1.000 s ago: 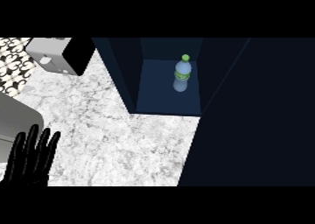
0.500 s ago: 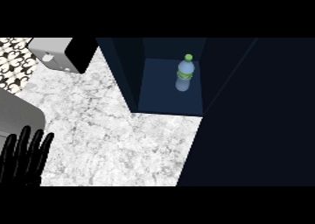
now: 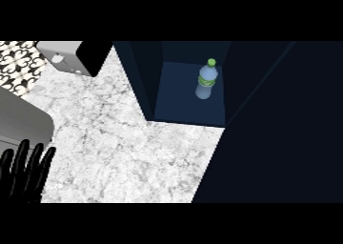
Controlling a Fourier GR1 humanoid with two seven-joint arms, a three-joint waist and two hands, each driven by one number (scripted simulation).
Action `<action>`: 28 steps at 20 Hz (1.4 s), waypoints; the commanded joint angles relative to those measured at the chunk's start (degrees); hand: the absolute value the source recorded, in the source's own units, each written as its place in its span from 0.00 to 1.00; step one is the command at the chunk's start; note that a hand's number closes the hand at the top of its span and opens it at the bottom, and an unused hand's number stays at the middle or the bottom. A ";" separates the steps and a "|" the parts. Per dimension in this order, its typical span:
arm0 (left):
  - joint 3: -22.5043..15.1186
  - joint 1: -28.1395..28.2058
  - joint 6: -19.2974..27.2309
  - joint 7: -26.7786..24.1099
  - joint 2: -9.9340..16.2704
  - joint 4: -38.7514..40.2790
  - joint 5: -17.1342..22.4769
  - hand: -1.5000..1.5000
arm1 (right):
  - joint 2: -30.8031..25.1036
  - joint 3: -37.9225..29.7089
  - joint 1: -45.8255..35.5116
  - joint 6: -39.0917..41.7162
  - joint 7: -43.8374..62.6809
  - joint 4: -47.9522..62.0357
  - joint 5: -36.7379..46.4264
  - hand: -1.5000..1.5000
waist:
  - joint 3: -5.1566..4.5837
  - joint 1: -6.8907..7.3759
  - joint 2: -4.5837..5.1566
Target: Pick up the bottled water, place it into the cabinet and close the cabinet
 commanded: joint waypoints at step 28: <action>3.92 0.56 -5.31 -0.32 2.77 0.37 2.75 0.00 | 9.76 -15.33 -0.79 -19.19 -1.66 16.82 -23.09 1.00 | 0.28 0.89 1.88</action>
